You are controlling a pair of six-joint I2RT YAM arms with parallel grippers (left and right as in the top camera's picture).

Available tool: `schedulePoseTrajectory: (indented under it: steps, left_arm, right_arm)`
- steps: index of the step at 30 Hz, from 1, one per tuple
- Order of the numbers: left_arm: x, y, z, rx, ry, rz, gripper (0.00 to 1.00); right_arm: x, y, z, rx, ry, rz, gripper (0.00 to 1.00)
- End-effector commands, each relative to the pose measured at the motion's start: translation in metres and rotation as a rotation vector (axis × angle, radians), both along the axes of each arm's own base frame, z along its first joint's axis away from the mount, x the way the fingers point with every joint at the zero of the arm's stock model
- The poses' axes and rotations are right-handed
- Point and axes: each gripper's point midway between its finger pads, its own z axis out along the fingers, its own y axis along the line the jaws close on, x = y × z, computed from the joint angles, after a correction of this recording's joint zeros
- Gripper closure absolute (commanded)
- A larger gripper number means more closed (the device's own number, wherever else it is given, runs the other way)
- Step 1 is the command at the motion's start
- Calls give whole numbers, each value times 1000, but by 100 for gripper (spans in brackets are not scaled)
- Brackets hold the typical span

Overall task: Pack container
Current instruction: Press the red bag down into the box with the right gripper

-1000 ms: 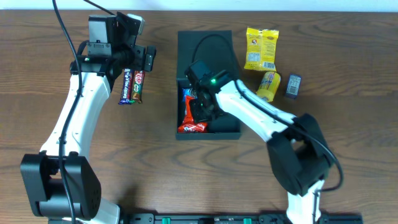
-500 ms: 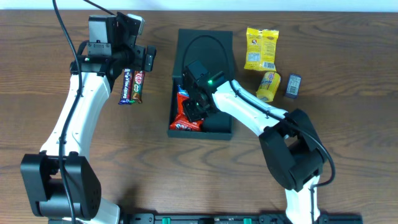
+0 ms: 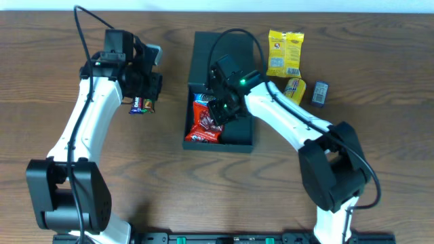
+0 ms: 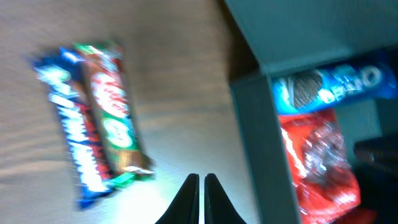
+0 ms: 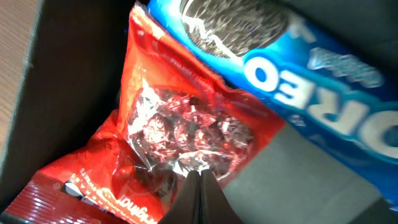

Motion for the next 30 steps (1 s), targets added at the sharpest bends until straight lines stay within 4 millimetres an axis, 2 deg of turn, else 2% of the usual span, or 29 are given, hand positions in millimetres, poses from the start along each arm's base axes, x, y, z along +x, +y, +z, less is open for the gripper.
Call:
schedulePoseTrajectory:
  steps: [1, 6, 12, 19, 27, 30]
  left_arm:
    - [-24, -20, -24, -157, 127, 16, 94]
    - [-43, -42, -52, -321, 194, 56, 94]
    - [-51, -54, -71, -381, 216, 102, 94]
    - [-59, -73, -77, -378, 221, 68, 94]
    - [-60, -76, -77, -375, 223, 63, 94]
    - [-60, -76, -77, -375, 223, 63, 94]
  right_arm:
    - [4, -2, 12, 8, -34, 22, 99]
    - [4, -1, 12, 5, -44, 52, 98]
    - [1, -3, 4, -8, -31, 68, 99]
    - [2, 6, -20, 14, 7, 78, 99]
    - [-3, 24, -50, 67, 65, 97, 98]
    - [-3, 31, -54, 83, 67, 95, 99]
